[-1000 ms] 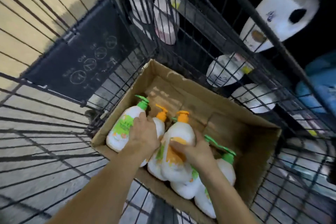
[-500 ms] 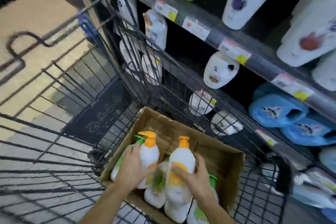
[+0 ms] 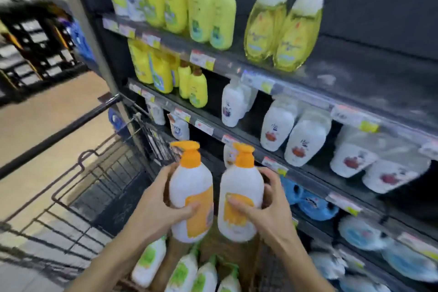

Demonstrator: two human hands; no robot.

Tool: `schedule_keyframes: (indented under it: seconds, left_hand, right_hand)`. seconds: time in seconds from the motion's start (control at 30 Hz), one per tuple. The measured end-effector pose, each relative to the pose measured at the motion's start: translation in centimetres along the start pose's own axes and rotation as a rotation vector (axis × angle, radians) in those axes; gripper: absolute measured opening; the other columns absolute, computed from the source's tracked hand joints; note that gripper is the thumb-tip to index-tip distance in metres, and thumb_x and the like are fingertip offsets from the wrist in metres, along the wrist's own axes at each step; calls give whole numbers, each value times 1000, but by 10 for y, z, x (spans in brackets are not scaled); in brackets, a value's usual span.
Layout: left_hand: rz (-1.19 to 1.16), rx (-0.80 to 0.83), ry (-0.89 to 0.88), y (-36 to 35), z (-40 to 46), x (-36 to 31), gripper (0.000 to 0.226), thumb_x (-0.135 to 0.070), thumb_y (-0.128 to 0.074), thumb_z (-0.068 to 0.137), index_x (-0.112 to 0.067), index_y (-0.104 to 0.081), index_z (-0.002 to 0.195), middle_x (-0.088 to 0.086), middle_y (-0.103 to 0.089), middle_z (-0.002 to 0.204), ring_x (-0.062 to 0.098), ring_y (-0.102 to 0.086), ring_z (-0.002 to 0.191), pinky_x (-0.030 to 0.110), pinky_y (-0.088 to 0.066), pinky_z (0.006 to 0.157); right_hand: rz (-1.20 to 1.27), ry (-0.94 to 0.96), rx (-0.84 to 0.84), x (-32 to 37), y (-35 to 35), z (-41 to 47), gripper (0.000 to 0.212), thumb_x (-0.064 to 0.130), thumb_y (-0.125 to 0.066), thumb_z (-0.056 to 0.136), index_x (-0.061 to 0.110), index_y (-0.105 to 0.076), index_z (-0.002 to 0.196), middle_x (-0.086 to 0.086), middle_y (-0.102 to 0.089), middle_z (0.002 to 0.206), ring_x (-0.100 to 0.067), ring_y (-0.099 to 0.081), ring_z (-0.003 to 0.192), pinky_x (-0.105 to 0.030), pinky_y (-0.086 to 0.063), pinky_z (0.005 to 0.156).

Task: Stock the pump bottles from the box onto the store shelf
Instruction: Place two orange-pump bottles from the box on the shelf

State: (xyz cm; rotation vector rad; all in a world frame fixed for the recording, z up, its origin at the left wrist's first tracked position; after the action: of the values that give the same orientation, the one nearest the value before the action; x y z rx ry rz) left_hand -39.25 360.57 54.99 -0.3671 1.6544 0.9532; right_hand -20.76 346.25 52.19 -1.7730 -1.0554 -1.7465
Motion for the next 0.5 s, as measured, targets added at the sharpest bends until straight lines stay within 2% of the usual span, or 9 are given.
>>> schedule_keyframes:
  seconds: [0.03,0.1,0.17,0.23,0.3,0.43,0.5]
  left_hand:
    - [-35,0,-30,-3,-1,-28,65,-37,-79,68,-57,-35,112,-52,-53,99,-20,-58,92,14,-53,62]
    - [-113,-8,-93,-12,-1,-81,62,-48,-79,64,-54,-40,112,-46,-59,100,-14,-62,92,12,-54,64]
    - [-192,-29,-174,-22,1,-131,78,-64,-81,48,-52,-43,115,-34,-65,104,-5,-66,93,14,-55,67]
    - [-223,-48,-257,-32,2,-180,83,-68,-76,44,-58,-36,116,-30,-64,106,-7,-65,93,12,-54,65]
    - [-279,-35,-342,-44,4,-226,82,-72,-72,43,-57,-34,114,-33,-65,100,-9,-65,88,10,-53,61]
    - [-361,-3,-451,-64,17,-290,66,-49,-66,56,-49,-40,117,-34,-65,92,-3,-68,86,16,-55,61]
    - [-385,10,-493,-73,23,-312,65,-37,-79,62,-39,-43,116,-28,-67,92,-4,-68,83,16,-55,61]
  right_hand:
    - [9,36,-17,24,19,-3,77,45,-91,56,52,-48,119,14,-67,112,-11,-68,99,-42,-59,81]
    - [30,115,-47,69,59,-10,78,47,-91,54,52,-48,119,9,-68,111,-14,-70,97,-42,-60,79]
    - [52,182,-65,111,96,-17,79,45,-91,54,50,-47,120,4,-69,110,-17,-72,93,-43,-62,76]
    - [49,255,-91,151,129,-26,77,39,-92,57,48,-48,120,1,-71,107,-19,-73,88,-44,-62,74]
    - [29,315,-136,186,157,-34,74,37,-90,60,49,-48,119,0,-72,106,-21,-73,87,-45,-61,74]
    - [-12,397,-257,234,201,-48,71,31,-90,65,49,-46,117,5,-72,102,-12,-73,83,-39,-62,72]
    - [-23,417,-336,246,218,-54,71,31,-90,64,47,-47,118,4,-71,102,-10,-72,83,-38,-62,72]
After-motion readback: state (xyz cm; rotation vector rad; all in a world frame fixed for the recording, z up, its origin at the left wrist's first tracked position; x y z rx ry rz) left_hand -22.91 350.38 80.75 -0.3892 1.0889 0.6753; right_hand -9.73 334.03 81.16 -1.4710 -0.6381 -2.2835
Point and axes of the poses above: each hand's wrist, its own z-axis towards the middle knuckle, its own y-axis out of the back of the hand, x = y × z, the point moved 10 cm from there along z, towards the middle knuckle
